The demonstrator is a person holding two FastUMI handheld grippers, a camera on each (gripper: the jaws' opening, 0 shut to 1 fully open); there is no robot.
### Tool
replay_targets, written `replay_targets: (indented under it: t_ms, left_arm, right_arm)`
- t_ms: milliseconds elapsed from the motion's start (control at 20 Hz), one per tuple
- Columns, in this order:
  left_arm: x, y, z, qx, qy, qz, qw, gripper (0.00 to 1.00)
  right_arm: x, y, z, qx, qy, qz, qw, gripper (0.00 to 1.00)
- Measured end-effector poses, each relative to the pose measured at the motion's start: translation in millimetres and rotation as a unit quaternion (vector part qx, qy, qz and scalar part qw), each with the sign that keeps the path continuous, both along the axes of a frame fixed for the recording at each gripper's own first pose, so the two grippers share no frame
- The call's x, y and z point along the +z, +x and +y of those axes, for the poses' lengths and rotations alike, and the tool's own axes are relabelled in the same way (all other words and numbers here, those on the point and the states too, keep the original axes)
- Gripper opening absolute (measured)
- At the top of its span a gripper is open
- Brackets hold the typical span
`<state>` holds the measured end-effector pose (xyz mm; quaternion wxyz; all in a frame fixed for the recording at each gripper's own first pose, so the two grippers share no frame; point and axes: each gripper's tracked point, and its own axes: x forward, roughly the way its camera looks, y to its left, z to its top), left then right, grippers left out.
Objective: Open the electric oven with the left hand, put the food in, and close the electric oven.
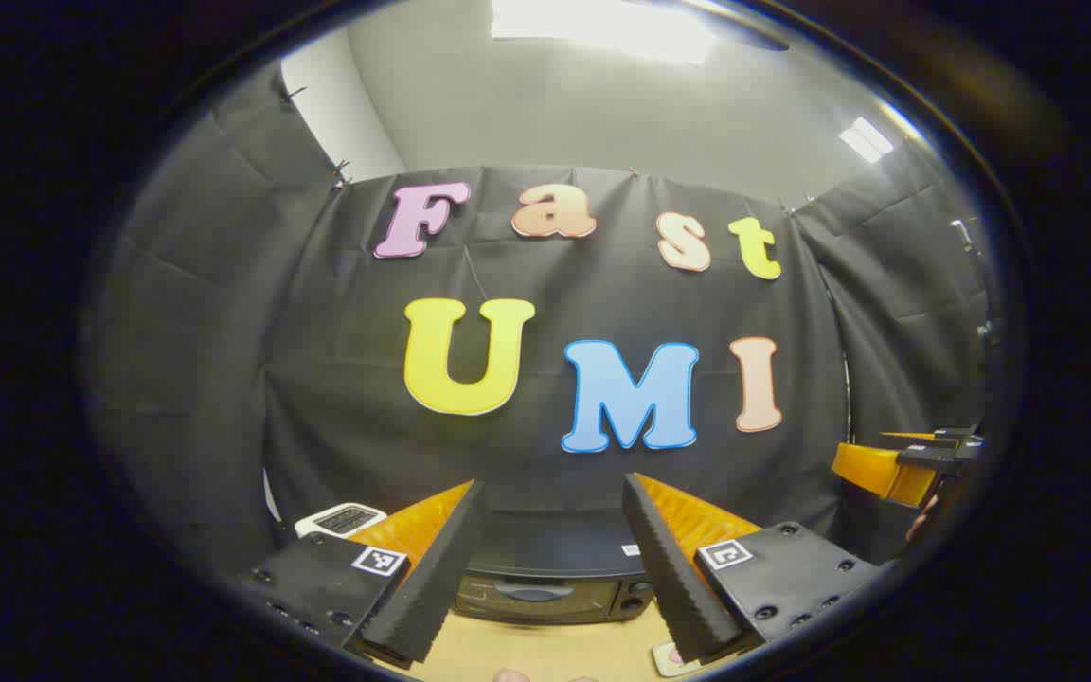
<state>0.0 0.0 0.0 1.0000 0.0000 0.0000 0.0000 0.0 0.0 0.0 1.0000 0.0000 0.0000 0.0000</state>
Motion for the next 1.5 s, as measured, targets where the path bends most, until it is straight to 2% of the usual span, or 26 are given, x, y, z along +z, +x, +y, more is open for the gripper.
replay_targets:
  t_ms: [50, 200, 550, 600, 650, 850, 1000, 1100, 1250, 1300, 1350, 1500]
  left_arm:
    - [-3.3, 1.8, -1.4, -0.002, -0.002, 0.003, 1.000, 0.92]
    - [-8.2, 10.0, -3.5, -0.010, -0.003, 0.012, 1.000, 1.00]
    - [-28.6, 29.0, -6.6, -0.024, -0.005, 0.031, 0.999, 1.00]
    - [-32.5, 31.5, -6.6, -0.025, -0.004, 0.037, 0.999, 0.92]
    - [-41.1, 34.8, -3.6, -0.021, -0.001, 0.046, 0.999, 1.00]
    - [-77.4, 55.6, -0.3, -0.022, -0.001, 0.096, 0.995, 1.00]
    - [-99.6, 76.2, 7.6, -0.021, 0.008, 0.122, 0.992, 0.92]
    - [-125.6, 90.8, 13.6, -0.012, 0.016, 0.156, 0.988, 0.92]
    - [-159.8, 115.4, 15.0, -0.011, 0.013, 0.191, 0.981, 1.00]
    - [-172.9, 123.3, 14.3, -0.015, 0.014, 0.205, 0.978, 1.00]
    - [-185.7, 130.8, 12.7, -0.018, 0.014, 0.215, 0.976, 0.92]
    - [-212.9, 157.3, 11.8, -0.021, 0.020, 0.230, 0.973, 1.00]
  right_arm:
    - [-1.1, 1.9, -0.2, 0.001, 0.002, 0.001, 1.000, 0.95]
    - [-3.7, 4.9, -0.4, -0.001, 0.004, 0.005, 1.000, 0.95]
    - [-13.8, 3.2, -5.7, -0.014, -0.004, 0.014, 1.000, 0.95]
    - [-12.9, 3.3, -5.8, -0.016, -0.004, 0.015, 1.000, 0.95]
    - [-13.8, 4.0, -6.8, -0.018, -0.005, 0.015, 1.000, 0.95]
    - [-19.6, 4.4, -7.0, -0.022, -0.010, 0.023, 0.999, 0.95]
    - [-25.2, 6.0, -7.7, -0.024, -0.012, 0.030, 0.999, 0.95]
    - [-28.3, 6.4, -9.3, -0.027, -0.017, 0.036, 0.999, 0.95]
    - [-37.9, 9.5, -11.2, -0.030, -0.019, 0.049, 0.998, 0.95]
    - [-42.1, 9.9, -12.6, -0.033, -0.019, 0.054, 0.998, 0.95]
    - [-44.9, 10.6, -13.2, -0.034, -0.018, 0.059, 0.997, 0.95]
    - [-54.3, 14.6, -16.2, -0.039, -0.024, 0.074, 0.996, 0.95]
